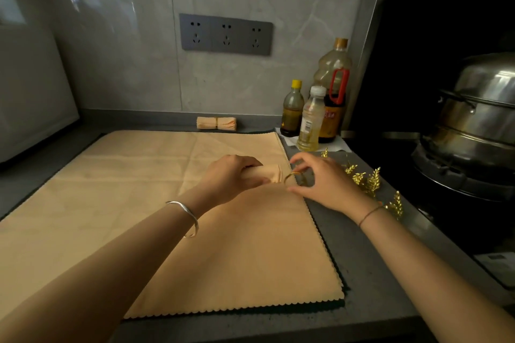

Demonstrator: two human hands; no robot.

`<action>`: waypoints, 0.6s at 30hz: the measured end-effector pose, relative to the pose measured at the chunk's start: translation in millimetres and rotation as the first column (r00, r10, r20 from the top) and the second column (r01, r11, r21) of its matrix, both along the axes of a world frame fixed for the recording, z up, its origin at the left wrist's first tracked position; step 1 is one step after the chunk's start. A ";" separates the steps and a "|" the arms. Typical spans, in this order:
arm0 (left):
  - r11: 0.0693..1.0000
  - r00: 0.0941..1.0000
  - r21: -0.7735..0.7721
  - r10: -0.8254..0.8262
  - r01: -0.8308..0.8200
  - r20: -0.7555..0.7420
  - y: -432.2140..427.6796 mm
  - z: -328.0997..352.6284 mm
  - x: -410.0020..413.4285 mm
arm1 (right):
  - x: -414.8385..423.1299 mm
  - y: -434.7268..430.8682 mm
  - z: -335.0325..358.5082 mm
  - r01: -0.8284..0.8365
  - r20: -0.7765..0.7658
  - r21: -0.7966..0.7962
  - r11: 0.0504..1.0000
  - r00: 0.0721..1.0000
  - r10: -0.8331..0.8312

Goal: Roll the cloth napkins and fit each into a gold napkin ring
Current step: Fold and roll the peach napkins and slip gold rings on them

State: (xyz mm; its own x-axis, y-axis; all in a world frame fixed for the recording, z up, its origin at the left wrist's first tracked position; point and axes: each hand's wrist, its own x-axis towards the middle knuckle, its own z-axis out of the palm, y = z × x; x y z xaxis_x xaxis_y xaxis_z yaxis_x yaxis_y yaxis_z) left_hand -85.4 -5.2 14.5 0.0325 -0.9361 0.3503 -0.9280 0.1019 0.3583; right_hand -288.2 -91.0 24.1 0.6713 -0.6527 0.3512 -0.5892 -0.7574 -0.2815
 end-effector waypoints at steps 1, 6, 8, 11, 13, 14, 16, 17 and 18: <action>1.000 1.000 -0.004 0.010 -0.010 -0.017 3.3 -0.6 4.9 | 10.9 4.7 3.2 -0.041 0.011 0.011 0.999 0.999 0.041; 0.996 0.995 -0.034 0.079 -0.081 -0.061 20.7 -2.1 34.3 | 58.9 13.3 2.6 -0.184 0.161 0.163 0.969 0.974 0.158; 0.993 0.991 -0.064 0.097 -0.103 -0.092 25.1 -5.2 43.6 | 71.1 15.7 -4.4 -0.234 0.307 0.225 0.946 0.938 0.159; 0.992 0.990 -0.075 0.096 -0.105 -0.107 26.5 -9.6 51.5 | 81.8 16.7 -17.6 -0.343 0.545 0.313 0.886 0.829 0.128; 0.994 0.992 -0.079 0.063 -0.071 -0.109 23.4 -12.2 54.2 | 85.8 15.2 -25.8 -0.403 0.623 0.329 0.854 0.772 0.124; 0.996 0.993 -0.079 0.042 -0.051 -0.113 21.7 -14.1 54.7 | 86.1 15.0 -28.4 -0.419 0.639 0.333 0.845 0.759 0.124; 0.996 0.991 -0.085 0.009 -0.020 -0.135 20.6 -14.9 53.8 | 85.0 15.6 -28.9 -0.436 0.657 0.343 0.832 0.744 0.119; 0.996 0.987 -0.093 -0.008 -0.007 -0.162 20.0 -16.3 53.7 | 85.1 15.7 -29.9 -0.447 0.666 0.352 0.822 0.737 0.115; 0.995 0.981 -0.097 -0.024 0.005 -0.193 20.1 -17.3 53.2 | 84.9 16.6 -30.5 -0.460 0.677 0.362 0.811 0.728 0.111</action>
